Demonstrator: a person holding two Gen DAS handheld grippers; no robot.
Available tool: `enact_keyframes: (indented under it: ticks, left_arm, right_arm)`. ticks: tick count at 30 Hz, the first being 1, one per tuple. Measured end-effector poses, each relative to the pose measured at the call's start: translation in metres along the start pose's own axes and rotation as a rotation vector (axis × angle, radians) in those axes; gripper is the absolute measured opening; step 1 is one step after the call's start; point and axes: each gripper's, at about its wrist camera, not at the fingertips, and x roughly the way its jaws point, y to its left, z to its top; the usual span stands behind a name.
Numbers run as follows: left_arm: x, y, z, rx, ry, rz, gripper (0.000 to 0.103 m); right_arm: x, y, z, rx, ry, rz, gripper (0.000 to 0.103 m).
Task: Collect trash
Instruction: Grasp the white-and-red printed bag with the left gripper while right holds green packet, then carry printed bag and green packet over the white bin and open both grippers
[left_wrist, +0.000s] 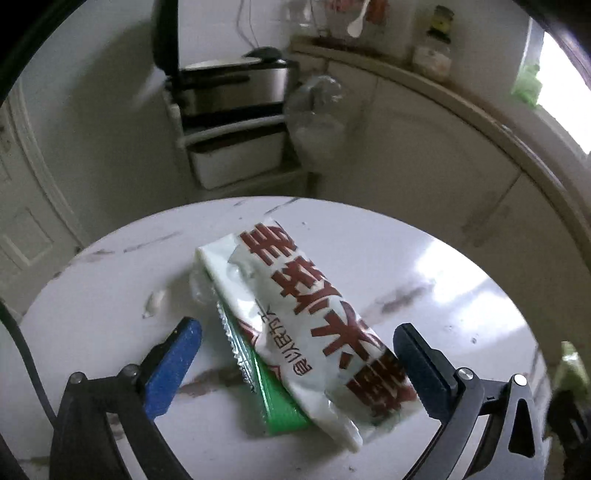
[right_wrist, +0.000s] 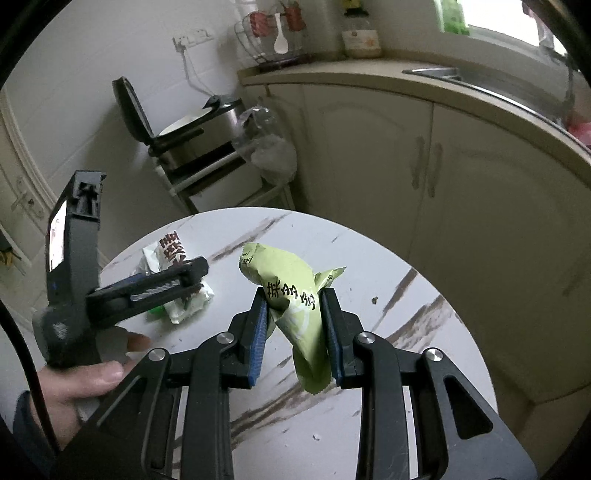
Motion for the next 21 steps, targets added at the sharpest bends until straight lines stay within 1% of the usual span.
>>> enact_keyframes:
  ticks: [1,2,3,4,6,10,12,15,21]
  left_arm:
    - [0.001,-0.003,-0.001,0.020,-0.008,0.019,0.100]
    - [0.001,-0.004,0.000,0.031,-0.009,0.009,0.095]
    - [-0.002,-0.003,-0.001,0.038,-0.021,-0.020,0.084]
    - [-0.007,-0.005,-0.008,0.055,-0.031,-0.024,0.076]
    - [-0.013,-0.005,-0.017,0.096,-0.041,-0.046,0.068]
    - [-0.028,0.007,-0.039,0.197,-0.044,-0.125,0.063]
    - [-0.040,0.022,-0.052,0.227,-0.033,-0.168,0.060]
    - [-0.055,0.042,-0.063,0.266,-0.009,-0.250,0.058]
    - [-0.093,0.061,-0.094,0.301,0.020,-0.314,0.057]
  right_arm:
    - [0.001,-0.001,0.001,-0.001,0.001,0.000,0.026]
    - [0.001,-0.001,0.002,-0.001,0.002,0.003,0.026]
    - [0.001,-0.002,0.003,0.000,0.002,0.007,0.026]
    - [0.001,-0.003,0.002,0.001,0.002,0.009,0.026]
    - [0.000,-0.003,0.002,0.003,0.002,0.013,0.026]
    - [-0.004,-0.004,-0.004,0.021,-0.002,0.023,0.026]
    - [-0.007,-0.005,-0.007,0.028,-0.003,0.025,0.026]
    - [-0.012,-0.005,-0.012,0.040,-0.004,0.025,0.026]
    - [-0.030,-0.004,-0.028,0.069,-0.014,0.016,0.026]
